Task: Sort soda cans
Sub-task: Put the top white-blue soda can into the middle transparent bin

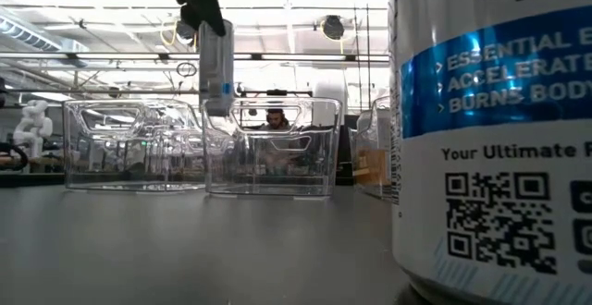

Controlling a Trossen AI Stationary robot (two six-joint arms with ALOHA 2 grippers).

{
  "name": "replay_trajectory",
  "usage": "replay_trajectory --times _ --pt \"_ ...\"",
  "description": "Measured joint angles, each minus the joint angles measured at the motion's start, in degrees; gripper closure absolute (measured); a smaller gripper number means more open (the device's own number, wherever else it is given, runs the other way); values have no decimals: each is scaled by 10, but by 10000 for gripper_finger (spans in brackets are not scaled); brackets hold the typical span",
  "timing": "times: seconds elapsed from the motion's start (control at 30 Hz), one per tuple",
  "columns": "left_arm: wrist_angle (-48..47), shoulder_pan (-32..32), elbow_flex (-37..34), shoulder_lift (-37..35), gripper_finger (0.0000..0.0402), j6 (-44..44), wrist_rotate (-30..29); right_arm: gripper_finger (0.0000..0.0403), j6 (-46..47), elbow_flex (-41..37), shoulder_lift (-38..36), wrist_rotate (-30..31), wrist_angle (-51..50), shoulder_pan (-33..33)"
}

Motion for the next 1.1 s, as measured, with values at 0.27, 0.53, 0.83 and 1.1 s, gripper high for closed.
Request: replay_trajectory --times 0.27,0.53,0.83,1.1 --pt "41 17 0 0 114 13 10 403 13 0 0 0 0 0" --pt "95 1 0 42 114 17 42 403 14 0 0 2 0 0" --pt "130 -11 0 106 114 42 54 403 27 0 0 14 5 0" --pt "152 -9 0 142 114 70 58 403 39 0 0 15 5 0"
